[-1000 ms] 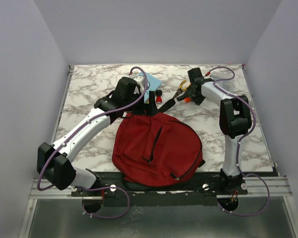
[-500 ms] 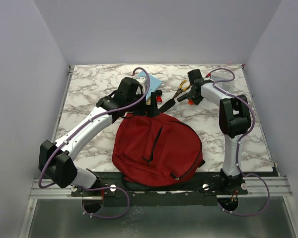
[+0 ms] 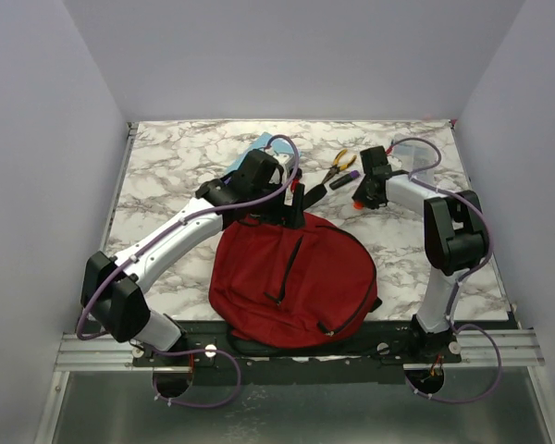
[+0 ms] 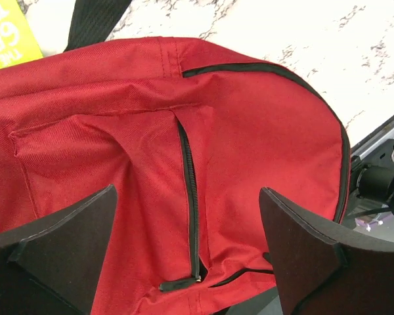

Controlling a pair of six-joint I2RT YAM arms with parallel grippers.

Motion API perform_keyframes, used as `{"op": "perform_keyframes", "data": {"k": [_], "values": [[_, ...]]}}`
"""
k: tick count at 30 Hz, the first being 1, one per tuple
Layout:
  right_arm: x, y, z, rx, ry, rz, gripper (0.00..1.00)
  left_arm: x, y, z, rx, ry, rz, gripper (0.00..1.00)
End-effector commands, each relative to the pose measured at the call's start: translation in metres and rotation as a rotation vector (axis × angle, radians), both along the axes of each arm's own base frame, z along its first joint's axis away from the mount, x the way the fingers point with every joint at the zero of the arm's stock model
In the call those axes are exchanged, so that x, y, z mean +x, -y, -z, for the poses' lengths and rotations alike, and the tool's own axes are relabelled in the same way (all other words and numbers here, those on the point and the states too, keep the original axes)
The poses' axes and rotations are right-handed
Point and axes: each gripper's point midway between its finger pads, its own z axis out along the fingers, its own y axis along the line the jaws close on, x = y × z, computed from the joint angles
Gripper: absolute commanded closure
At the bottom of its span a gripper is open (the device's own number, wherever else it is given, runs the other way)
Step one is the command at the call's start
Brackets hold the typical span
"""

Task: Pack the student bag
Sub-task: Pick up the stationery from the center of the board.

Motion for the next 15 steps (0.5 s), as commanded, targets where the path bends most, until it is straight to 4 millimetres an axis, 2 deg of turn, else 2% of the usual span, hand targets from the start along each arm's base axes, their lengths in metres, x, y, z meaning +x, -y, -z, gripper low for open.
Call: {"op": "perform_keyframes", "data": {"k": [1,9,12,15], "values": [[-0.042,0.008,0.007,-0.069,-0.063,-0.204,0.99,-0.007,0.006,0.009,0.013,-0.066,0.030,0.11],[-0.069,-0.003,-0.048,-0.001,0.075,-0.326,0.99,-0.030,0.012,0.035,0.041,-0.179,0.098,0.15],[-0.084,-0.007,-0.064,0.026,0.092,-0.357,0.99,-0.041,0.011,0.051,0.055,-0.239,0.114,0.18],[-0.101,-0.020,-0.079,0.071,0.111,-0.423,0.99,-0.043,0.007,0.070,0.100,-0.263,0.117,0.23]]}}
